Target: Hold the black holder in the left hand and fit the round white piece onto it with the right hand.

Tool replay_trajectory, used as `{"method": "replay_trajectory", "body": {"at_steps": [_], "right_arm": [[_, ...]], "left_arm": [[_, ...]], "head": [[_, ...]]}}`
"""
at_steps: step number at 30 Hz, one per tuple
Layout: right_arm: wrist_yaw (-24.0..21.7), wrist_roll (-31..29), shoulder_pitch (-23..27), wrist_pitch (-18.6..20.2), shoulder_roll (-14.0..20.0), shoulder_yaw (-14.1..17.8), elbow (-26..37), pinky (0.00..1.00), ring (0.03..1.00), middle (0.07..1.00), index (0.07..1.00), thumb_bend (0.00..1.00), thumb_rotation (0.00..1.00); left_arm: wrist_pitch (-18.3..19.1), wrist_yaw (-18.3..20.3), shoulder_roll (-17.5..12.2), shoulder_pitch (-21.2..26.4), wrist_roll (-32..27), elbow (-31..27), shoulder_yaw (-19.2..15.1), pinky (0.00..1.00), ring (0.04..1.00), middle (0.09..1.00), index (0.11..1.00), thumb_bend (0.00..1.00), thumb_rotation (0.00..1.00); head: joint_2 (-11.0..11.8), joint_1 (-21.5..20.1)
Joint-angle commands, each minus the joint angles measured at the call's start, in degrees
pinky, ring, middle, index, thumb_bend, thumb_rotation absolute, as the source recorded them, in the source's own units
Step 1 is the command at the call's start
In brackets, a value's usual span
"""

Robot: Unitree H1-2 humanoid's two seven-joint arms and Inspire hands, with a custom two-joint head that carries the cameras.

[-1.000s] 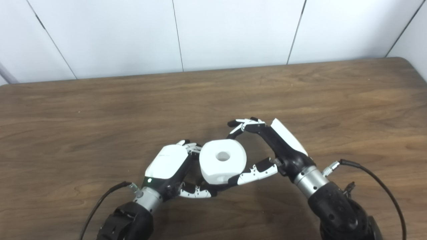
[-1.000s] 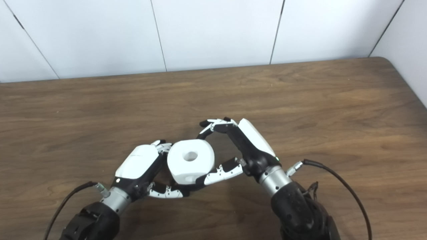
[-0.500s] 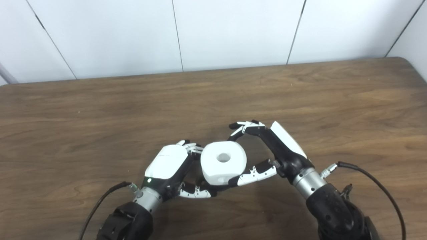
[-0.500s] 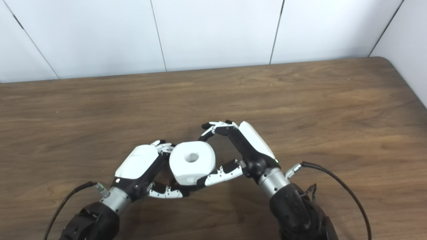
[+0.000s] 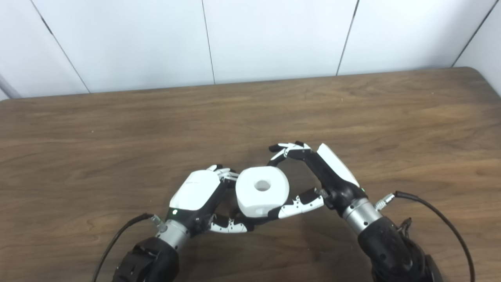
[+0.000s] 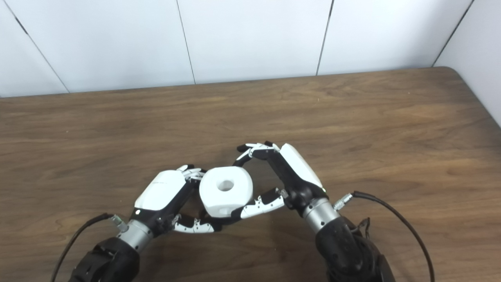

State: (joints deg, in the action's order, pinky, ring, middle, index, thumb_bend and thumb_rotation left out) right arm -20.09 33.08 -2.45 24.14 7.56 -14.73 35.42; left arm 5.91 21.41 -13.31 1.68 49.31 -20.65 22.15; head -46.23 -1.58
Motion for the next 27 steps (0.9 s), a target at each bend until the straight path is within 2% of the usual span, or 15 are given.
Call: {"method": "replay_trajectory", "body": {"at_steps": [1, 27], "right_arm": [[1.28, -0.22, 0.56, -2.31, 0.23, -0.02, 0.67, 1.0, 0.9, 0.824, 0.484, 0.52, 0.13], [1.44, -0.03, -0.17, -2.71, 0.5, -0.22, 0.28, 1.0, 0.898, 0.816, 0.483, 0.52, 0.13]], "left_arm": [[0.12, 1.24, -0.5, 0.28, 0.11, -0.76, 0.34, 0.95, 0.861, 0.774, 0.486, 0.52, 0.05], [-0.53, 0.48, -0.55, 0.59, 0.0, -0.25, 0.25, 0.94, 0.855, 0.771, 0.486, 0.52, 0.05]], "head": [[-0.07, -0.02], [-0.14, -0.18]]}}
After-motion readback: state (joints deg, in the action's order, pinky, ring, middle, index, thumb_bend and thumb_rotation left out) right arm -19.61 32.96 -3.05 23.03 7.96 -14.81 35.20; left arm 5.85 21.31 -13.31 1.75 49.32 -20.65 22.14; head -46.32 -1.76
